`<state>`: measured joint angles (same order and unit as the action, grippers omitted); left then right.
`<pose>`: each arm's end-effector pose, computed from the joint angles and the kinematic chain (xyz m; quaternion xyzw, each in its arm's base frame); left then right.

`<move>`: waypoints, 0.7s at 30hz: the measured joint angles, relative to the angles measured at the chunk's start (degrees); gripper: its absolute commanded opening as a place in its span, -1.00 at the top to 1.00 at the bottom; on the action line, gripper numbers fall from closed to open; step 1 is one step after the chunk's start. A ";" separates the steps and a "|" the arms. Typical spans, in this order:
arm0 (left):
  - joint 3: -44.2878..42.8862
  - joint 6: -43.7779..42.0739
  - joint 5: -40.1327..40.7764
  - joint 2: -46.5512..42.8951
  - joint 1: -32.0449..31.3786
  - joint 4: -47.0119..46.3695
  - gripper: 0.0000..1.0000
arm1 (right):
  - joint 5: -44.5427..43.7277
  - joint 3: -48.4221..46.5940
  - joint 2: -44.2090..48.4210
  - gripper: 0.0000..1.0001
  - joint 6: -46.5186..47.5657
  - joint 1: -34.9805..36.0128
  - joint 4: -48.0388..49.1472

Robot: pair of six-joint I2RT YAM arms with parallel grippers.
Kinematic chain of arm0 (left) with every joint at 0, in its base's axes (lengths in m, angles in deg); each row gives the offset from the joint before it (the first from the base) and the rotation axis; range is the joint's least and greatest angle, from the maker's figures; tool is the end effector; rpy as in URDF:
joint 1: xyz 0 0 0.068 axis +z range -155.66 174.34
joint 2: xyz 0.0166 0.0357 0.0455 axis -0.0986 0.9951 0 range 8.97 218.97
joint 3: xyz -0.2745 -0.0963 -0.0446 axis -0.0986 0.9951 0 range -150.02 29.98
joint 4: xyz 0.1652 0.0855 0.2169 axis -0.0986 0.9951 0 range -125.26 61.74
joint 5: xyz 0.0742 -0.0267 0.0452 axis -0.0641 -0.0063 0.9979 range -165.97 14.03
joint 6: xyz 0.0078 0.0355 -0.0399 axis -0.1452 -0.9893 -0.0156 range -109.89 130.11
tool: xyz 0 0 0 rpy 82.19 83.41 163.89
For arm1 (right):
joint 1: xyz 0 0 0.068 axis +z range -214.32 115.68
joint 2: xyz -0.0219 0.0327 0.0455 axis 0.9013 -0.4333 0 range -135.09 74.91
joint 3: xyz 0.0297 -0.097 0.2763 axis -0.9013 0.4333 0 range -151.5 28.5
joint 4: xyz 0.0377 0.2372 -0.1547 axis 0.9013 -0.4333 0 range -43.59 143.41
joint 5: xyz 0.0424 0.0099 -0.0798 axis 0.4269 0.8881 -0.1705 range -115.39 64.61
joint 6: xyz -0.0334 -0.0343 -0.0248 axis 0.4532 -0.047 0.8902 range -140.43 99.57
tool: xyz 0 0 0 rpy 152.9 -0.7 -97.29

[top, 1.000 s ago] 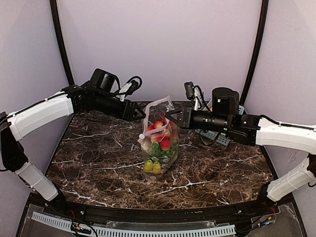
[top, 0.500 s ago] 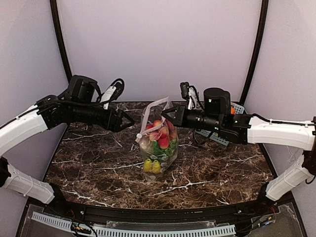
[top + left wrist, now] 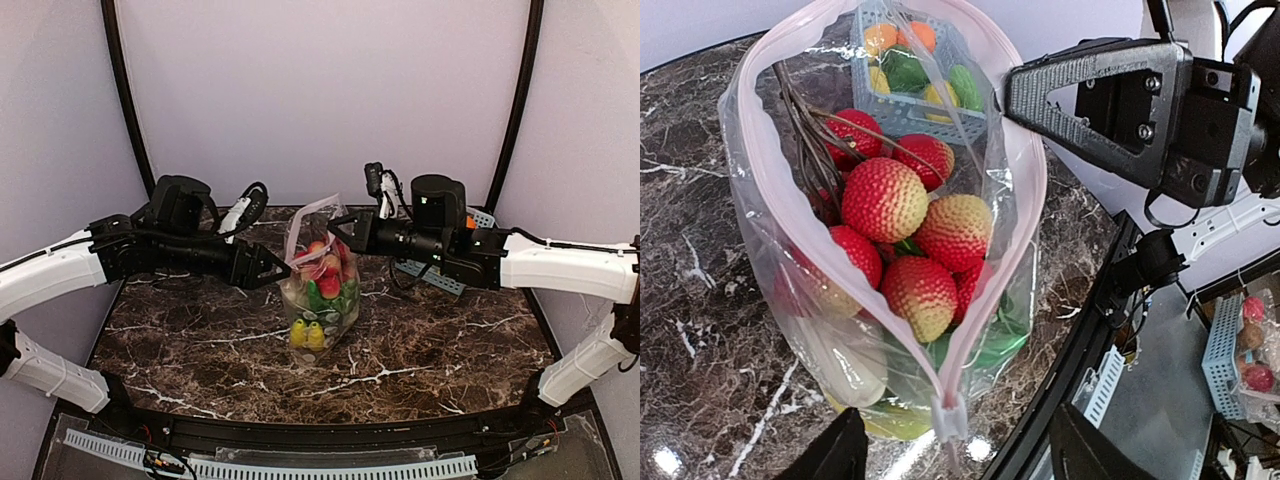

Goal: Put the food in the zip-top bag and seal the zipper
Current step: Pass from the right arm to the left

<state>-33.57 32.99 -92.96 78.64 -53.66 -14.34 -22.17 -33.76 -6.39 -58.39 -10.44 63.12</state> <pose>0.1880 -0.2243 0.3635 0.2588 0.8065 -0.4022 0.3477 0.2107 0.2921 0.3470 -0.1236 0.7521 0.4797 0.4347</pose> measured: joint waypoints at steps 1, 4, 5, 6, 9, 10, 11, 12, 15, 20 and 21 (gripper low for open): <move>-0.04 0.20 -0.09 0.02 -0.15 -0.35 -0.20 | -0.07 -0.09 -0.04 1.00 0.02 0.00 -0.02; -0.07 0.35 -0.15 0.37 -0.17 -1.01 -0.09 | -0.28 -0.31 -0.13 1.00 0.31 0.00 -0.28; -0.07 0.44 -0.13 0.61 -0.17 -1.05 -0.07 | -0.31 -0.35 -0.13 1.00 0.39 0.02 -0.31; -0.09 0.48 -0.13 0.90 -0.17 -1.05 0.01 | -0.35 -0.39 -0.13 1.00 0.48 0.02 -0.31; -0.11 0.57 -0.13 1.95 -0.24 -0.96 0.11 | -0.55 -0.42 -0.13 1.00 0.74 0.02 -0.33; -0.13 0.61 -0.11 2.27 -0.28 -0.90 0.20 | -0.55 -0.42 -0.13 1.00 0.81 0.02 -0.35; -0.15 0.63 -0.09 2.54 -0.28 -0.83 0.24 | -0.55 -0.42 -0.13 1.00 0.85 0.02 -0.35; -0.15 0.63 0.00 2.73 -0.35 -0.76 0.34 | -0.57 -0.42 -0.13 1.00 0.87 0.02 -0.35; -0.15 0.63 0.28 2.86 -0.50 -0.70 0.51 | -0.57 -0.42 -0.13 1.00 0.90 0.02 -0.46; -0.17 0.44 0.83 2.86 -0.55 -0.72 0.71 | -0.63 -0.42 -0.13 1.00 1.01 0.02 -0.92; -0.17 0.44 0.90 2.86 -0.55 -0.72 0.78 | -0.70 -0.42 -0.13 1.00 1.03 0.02 -1.03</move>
<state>-33.74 33.42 -92.07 81.51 -54.21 -15.06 -22.87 -34.18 -6.52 -57.36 -10.41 62.10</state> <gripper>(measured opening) 0.192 0.005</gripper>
